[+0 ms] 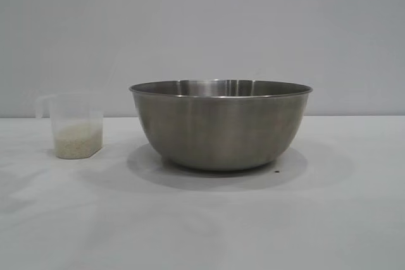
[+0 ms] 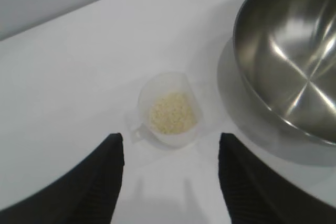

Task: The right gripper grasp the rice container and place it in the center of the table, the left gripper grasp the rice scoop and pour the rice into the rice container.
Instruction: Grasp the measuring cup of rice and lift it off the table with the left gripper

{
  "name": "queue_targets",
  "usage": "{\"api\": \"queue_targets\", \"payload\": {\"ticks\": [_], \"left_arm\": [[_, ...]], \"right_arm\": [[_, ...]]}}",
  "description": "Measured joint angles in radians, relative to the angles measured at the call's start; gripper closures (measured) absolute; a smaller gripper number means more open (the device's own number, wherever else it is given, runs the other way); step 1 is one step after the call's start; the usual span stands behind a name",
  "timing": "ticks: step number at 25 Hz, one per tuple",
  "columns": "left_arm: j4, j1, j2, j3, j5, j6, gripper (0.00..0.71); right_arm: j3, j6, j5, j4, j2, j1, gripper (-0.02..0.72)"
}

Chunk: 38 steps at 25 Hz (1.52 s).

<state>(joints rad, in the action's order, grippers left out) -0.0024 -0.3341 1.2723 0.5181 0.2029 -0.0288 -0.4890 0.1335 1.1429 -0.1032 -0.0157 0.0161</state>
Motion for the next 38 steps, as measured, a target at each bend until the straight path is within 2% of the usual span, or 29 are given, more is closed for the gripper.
{"api": "queue_targets", "payload": {"ticks": [4, 10, 14, 18, 20, 21, 25, 30, 33, 38], "left_arm": [[-0.041, 0.0, 0.0, -0.137, 0.249, 0.0, 0.368], [-0.078, 0.0, 0.014, -0.301, 0.548, 0.0, 0.368], [-0.091, 0.0, 0.086, -0.374, 0.729, 0.0, 0.368], [-0.098, 0.0, 0.224, -0.404, 0.892, 0.0, 0.368], [-0.117, 0.0, 0.312, -0.404, 0.926, 0.009, 0.368], [-0.124, 0.0, 0.359, -0.399, 0.928, 0.015, 0.441], [-0.139, 0.0, 0.513, -0.359, 0.932, 0.025, 0.591], [-0.138, 0.0, 0.598, -0.328, 0.932, 0.025, 0.583], [-0.138, 0.0, 0.608, -0.311, 0.933, 0.025, 0.475], [-0.173, 0.0, 0.611, -0.27, 0.935, 0.025, 0.483]], "right_arm": [[0.0, 0.0, 0.0, 0.0, 0.0, 0.0, 0.199], [0.0, 0.0, 0.0, 0.0, 0.0, 0.0, 0.199], [0.0, 0.0, 0.0, 0.0, 0.0, 0.0, 0.199], [0.0, 0.0, 0.0, 0.0, 0.0, 0.0, 0.199], [0.0, 0.0, 0.0, 0.0, 0.0, 0.0, 0.199], [0.0, 0.0, 0.0, 0.0, 0.0, 0.0, 0.199], [0.0, 0.0, 0.0, 0.0, 0.0, 0.0, 0.199], [0.0, 0.0, 0.0, 0.0, 0.0, 0.0, 0.199], [0.0, 0.0, 0.0, 0.0, 0.0, 0.0, 0.199], [0.0, 0.0, 0.0, 0.0, 0.0, 0.0, 0.199]]}}
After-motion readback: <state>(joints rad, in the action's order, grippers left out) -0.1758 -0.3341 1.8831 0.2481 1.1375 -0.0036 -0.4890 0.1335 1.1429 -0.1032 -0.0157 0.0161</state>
